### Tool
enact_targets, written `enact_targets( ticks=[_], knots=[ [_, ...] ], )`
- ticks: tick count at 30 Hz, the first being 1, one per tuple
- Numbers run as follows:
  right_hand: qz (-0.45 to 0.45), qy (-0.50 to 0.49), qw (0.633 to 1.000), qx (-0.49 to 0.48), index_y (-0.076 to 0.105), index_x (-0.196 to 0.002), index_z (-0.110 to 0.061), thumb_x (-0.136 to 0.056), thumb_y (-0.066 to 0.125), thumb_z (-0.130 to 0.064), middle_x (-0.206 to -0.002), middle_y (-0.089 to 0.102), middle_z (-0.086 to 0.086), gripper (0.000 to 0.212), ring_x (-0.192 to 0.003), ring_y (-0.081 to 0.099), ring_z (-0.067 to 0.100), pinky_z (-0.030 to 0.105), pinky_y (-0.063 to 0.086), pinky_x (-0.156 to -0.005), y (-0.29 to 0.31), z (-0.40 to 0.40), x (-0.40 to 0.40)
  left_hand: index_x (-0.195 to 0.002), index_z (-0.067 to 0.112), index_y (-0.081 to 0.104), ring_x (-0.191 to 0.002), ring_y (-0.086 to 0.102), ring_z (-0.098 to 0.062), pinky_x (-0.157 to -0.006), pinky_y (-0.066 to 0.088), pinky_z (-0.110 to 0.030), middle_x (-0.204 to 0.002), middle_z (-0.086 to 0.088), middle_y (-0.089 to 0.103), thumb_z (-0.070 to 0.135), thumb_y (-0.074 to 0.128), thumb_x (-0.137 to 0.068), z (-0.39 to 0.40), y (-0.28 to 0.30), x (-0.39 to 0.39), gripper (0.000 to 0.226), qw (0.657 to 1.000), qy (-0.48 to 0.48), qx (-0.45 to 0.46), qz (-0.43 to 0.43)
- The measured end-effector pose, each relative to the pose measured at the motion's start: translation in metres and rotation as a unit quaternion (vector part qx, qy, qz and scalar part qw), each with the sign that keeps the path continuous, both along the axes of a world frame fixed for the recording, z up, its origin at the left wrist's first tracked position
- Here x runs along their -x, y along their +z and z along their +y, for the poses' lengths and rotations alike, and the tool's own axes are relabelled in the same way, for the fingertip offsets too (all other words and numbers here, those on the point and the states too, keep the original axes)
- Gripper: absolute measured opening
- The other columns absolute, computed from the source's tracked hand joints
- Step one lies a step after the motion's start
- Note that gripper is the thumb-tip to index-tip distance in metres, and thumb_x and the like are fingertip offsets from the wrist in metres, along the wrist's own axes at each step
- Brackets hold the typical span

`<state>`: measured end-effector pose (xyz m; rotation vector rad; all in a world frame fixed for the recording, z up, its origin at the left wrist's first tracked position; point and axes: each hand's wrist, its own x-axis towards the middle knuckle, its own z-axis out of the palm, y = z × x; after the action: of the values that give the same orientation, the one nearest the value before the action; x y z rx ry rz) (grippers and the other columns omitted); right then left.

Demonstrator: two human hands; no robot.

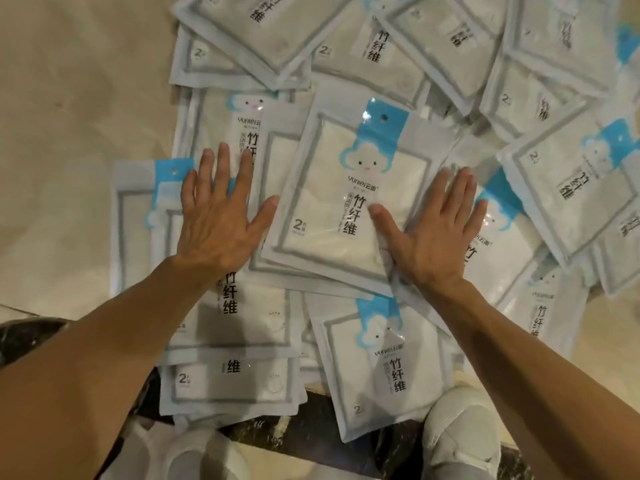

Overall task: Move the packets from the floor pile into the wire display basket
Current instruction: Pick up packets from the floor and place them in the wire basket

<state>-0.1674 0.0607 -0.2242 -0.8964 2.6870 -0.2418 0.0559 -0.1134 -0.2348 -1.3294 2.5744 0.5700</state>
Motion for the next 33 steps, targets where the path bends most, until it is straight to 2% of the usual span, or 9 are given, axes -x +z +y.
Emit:
enact_targets(
  ticks=[8, 11, 13, 16, 18, 20, 23, 26, 33],
  knots=[
    [-0.088, -0.080, 0.990, 0.077, 0.053, -0.131, -0.009, -0.072, 0.081, -0.064, -0.170, 0.011, 0.008, 0.086, -0.158, 0.004, 0.026, 0.045, -0.007, -0.125, 0.010, -0.011, 0.012, -0.145, 0.016, 0.053, -0.158, -0.008, -0.024, -0.123, -0.010, -0.047, -0.172, -0.007, 0.000, 0.079, 0.039, -0.083, -0.004, 0.009, -0.001, 0.089, 0.992, 0.036, -0.072, 0.094],
    [-0.111, -0.114, 0.985, 0.066, 0.058, -0.107, -0.013, -0.070, 0.087, -0.056, -0.165, 0.026, 0.005, 0.064, -0.153, 0.023, 0.029, 0.049, 0.017, -0.126, 0.018, -0.014, 0.020, -0.132, 0.021, 0.064, -0.158, -0.004, -0.014, -0.121, -0.012, -0.040, -0.171, 0.002, 0.007, 0.063, 0.056, -0.086, -0.001, 0.019, 0.002, 0.063, 0.978, 0.085, -0.102, 0.161],
    [-0.158, -0.145, 0.967, 0.134, 0.063, -0.116, -0.010, -0.065, 0.085, -0.056, -0.149, 0.050, 0.006, 0.072, -0.137, 0.050, 0.027, 0.051, 0.043, -0.114, 0.026, -0.011, 0.026, -0.117, 0.028, 0.068, -0.158, 0.001, -0.013, -0.119, -0.009, -0.035, -0.170, 0.005, 0.013, 0.054, 0.058, -0.090, 0.002, 0.028, 0.003, 0.039, 0.971, 0.099, -0.095, 0.196],
    [-0.313, -0.235, 0.879, 0.271, 0.064, -0.120, -0.012, -0.082, 0.084, -0.015, -0.114, 0.073, 0.003, 0.043, -0.098, 0.074, 0.011, 0.034, 0.063, -0.084, 0.050, -0.002, 0.035, -0.106, 0.029, 0.060, -0.149, 0.029, -0.005, -0.123, 0.012, -0.033, -0.156, 0.019, 0.039, 0.041, 0.061, -0.098, 0.003, 0.052, 0.002, 0.015, 0.946, 0.157, -0.136, 0.251],
    [-0.359, -0.244, 0.851, 0.294, 0.062, -0.122, -0.010, -0.089, 0.073, 0.005, -0.107, 0.075, 0.000, 0.038, -0.089, 0.075, 0.006, 0.024, 0.061, -0.073, 0.073, 0.003, 0.040, -0.111, 0.031, 0.064, -0.113, 0.059, 0.006, -0.097, 0.048, -0.025, -0.123, 0.025, 0.065, 0.032, 0.059, -0.103, 0.004, 0.075, 0.000, 0.009, 0.896, 0.230, -0.221, 0.309],
    [-0.378, -0.241, 0.842, 0.300, 0.061, -0.124, -0.011, -0.089, 0.070, 0.009, -0.107, 0.077, 0.000, 0.041, -0.093, 0.076, 0.013, 0.027, 0.062, -0.075, 0.095, 0.009, 0.043, -0.122, 0.027, 0.061, -0.096, 0.067, 0.005, -0.078, 0.056, -0.022, -0.113, 0.017, 0.071, 0.026, 0.056, -0.106, 0.002, 0.102, -0.004, 0.017, 0.864, 0.266, -0.264, 0.336],
    [-0.391, -0.248, 0.839, 0.286, 0.065, -0.121, -0.009, -0.087, 0.073, 0.006, -0.102, 0.079, 0.000, 0.037, -0.093, 0.077, 0.019, 0.032, 0.063, -0.077, 0.133, 0.012, 0.048, -0.116, 0.025, 0.061, -0.092, 0.071, 0.001, -0.080, 0.060, -0.023, -0.100, 0.018, 0.076, 0.012, 0.054, -0.105, -0.002, 0.140, -0.018, 0.018, 0.832, 0.307, -0.281, 0.367],
    [-0.423, -0.251, 0.829, 0.267, 0.071, -0.108, -0.009, -0.086, 0.075, 0.004, -0.091, 0.080, -0.001, 0.026, -0.083, 0.077, 0.015, 0.025, 0.059, -0.069, 0.186, 0.009, 0.055, -0.108, 0.033, 0.065, -0.104, 0.073, -0.021, -0.091, 0.060, -0.046, -0.106, 0.004, 0.077, 0.012, 0.060, -0.102, -0.008, 0.186, -0.031, 0.023, 0.791, 0.369, -0.306, 0.379],
    [-0.465, -0.222, 0.819, 0.252, 0.071, -0.096, -0.005, -0.082, 0.075, 0.004, -0.079, 0.078, 0.004, 0.017, -0.065, 0.073, 0.013, 0.024, 0.059, -0.059, 0.339, -0.017, 0.069, -0.124, 0.024, 0.063, -0.103, 0.075, -0.026, -0.080, 0.064, -0.045, -0.114, -0.005, 0.077, 0.013, 0.074, -0.080, -0.020, 0.340, -0.048, 0.047, 0.735, 0.414, -0.354, 0.404]
  ],
)
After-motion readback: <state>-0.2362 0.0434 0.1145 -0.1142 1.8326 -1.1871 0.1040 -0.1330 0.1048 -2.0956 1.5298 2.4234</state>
